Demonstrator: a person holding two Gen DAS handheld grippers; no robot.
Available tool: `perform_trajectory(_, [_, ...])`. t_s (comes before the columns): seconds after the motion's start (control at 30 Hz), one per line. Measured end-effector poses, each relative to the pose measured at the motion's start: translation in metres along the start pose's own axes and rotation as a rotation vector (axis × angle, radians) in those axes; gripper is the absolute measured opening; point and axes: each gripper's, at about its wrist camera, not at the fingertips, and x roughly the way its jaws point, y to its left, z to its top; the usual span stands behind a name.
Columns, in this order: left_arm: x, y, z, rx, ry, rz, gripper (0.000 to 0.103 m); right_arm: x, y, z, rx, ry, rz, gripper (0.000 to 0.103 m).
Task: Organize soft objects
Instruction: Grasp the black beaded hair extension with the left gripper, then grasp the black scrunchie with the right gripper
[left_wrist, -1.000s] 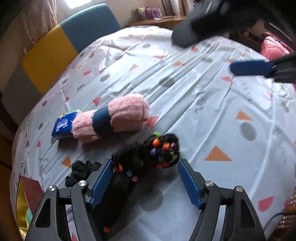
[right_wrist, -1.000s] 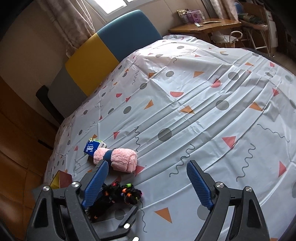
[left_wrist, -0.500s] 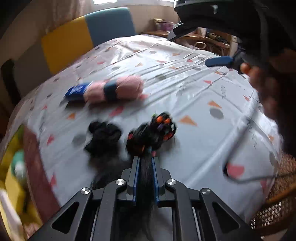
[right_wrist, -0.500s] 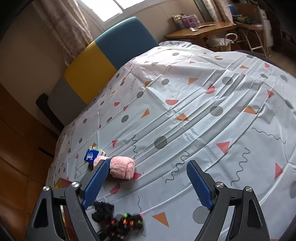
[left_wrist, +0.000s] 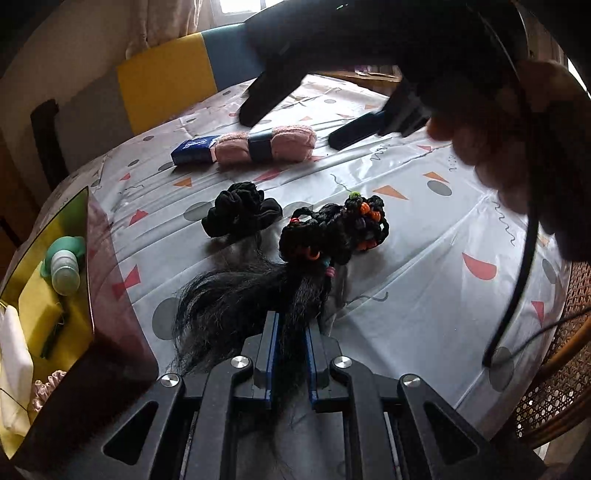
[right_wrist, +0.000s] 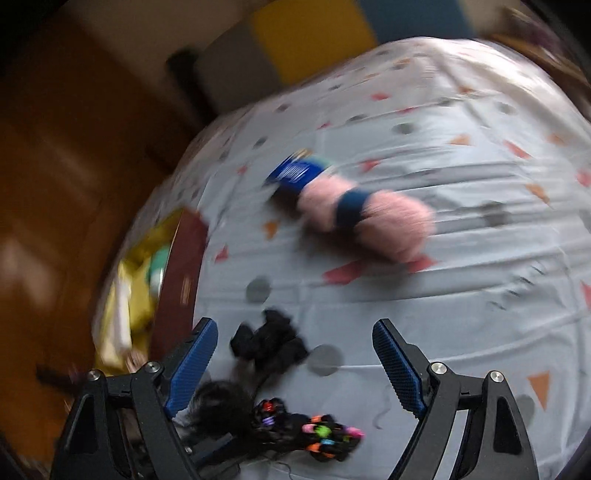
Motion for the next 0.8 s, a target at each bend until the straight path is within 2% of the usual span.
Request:
perform_trajectory(0.2, [0.0, 0.002, -0.003, -0.017, -0.005, -0.015, 0.012, 0.045, 0.033, -0.008, -0.166, 0.102, -0.035, 0.085])
perform_trajectory(0.23, [0.0, 0.003, -0.003, -0.02, -0.006, -0.016, 0.012, 0.054, 0.036, -0.009, -0.197, 0.118, -0.062, 0.069])
perform_trajectory(0.27, [0.0, 0.003, -0.003, -0.022, -0.007, -0.017, 0.012, 0.062, 0.037, -0.012, -0.226, 0.132, -0.113, 0.036])
perform_trajectory(0.3, [0.001, 0.003, -0.004, -0.023, -0.008, -0.018, 0.012, 0.064, 0.034, -0.013, -0.238, 0.124, -0.163, 0.026])
perform_trajectory(0.33, [0.001, 0.003, -0.004, -0.023, -0.01, -0.018, 0.012, 0.061, 0.031, -0.01, -0.225, 0.107, -0.175, 0.023])
perform_trajectory(0.43, [0.0, 0.003, -0.004, -0.029, -0.012, -0.021, 0.012, 0.034, -0.001, 0.004, -0.08, 0.013, -0.215, 0.023])
perform_trajectory(0.6, [0.0, 0.003, -0.003, -0.029, -0.01, -0.023, 0.012, 0.021, -0.045, 0.004, 0.044, 0.064, -0.391, 0.023])
perform_trajectory(0.7, [-0.002, 0.005, 0.002, -0.043, 0.011, -0.052, 0.028, 0.023, -0.053, 0.002, 0.068, 0.091, -0.387, 0.024])
perform_trajectory(0.77, [-0.008, 0.004, 0.007, -0.026, 0.007, -0.047, 0.03, 0.025, -0.052, 0.001, 0.055, 0.102, -0.392, 0.03])
perform_trajectory(0.8, [-0.012, 0.002, 0.01, -0.011, -0.002, -0.041, 0.034, 0.026, -0.05, 0.0, 0.044, 0.105, -0.39, 0.032])
